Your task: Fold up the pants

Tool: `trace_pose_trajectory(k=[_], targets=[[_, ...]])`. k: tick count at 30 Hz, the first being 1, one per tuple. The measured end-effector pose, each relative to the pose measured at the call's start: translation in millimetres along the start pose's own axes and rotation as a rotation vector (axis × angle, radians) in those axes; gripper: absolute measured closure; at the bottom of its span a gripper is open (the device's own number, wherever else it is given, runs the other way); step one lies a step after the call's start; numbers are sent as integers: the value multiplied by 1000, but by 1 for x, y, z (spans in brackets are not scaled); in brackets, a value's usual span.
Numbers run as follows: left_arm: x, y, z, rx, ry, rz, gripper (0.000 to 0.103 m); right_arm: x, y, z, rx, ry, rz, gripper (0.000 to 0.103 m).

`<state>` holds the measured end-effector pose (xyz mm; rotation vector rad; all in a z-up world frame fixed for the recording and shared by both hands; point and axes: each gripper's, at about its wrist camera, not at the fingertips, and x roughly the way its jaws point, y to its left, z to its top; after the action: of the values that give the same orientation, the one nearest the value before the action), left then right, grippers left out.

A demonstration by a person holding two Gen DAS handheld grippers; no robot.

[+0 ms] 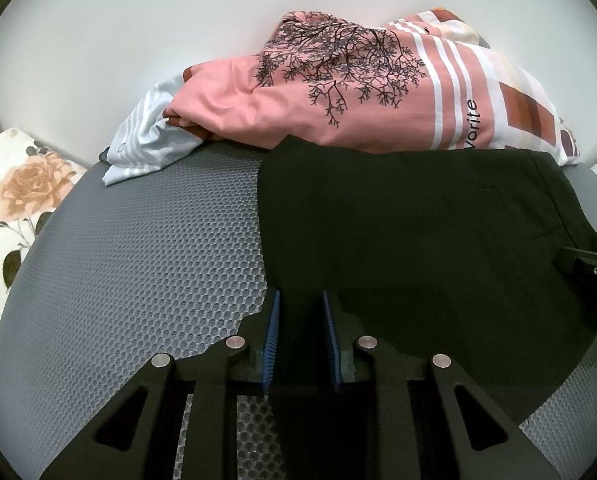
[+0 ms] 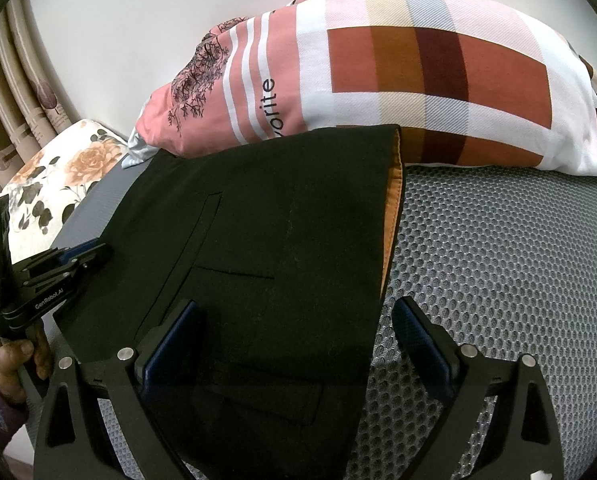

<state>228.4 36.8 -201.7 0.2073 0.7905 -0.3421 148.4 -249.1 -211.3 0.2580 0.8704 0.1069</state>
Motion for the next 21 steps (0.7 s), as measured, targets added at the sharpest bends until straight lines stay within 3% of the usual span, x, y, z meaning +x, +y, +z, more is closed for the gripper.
trace_pose_trajectory(k=[21], targets=[[-2, 0, -1, 6, 0, 12, 81, 1, 0, 0, 0, 2, 0, 8]])
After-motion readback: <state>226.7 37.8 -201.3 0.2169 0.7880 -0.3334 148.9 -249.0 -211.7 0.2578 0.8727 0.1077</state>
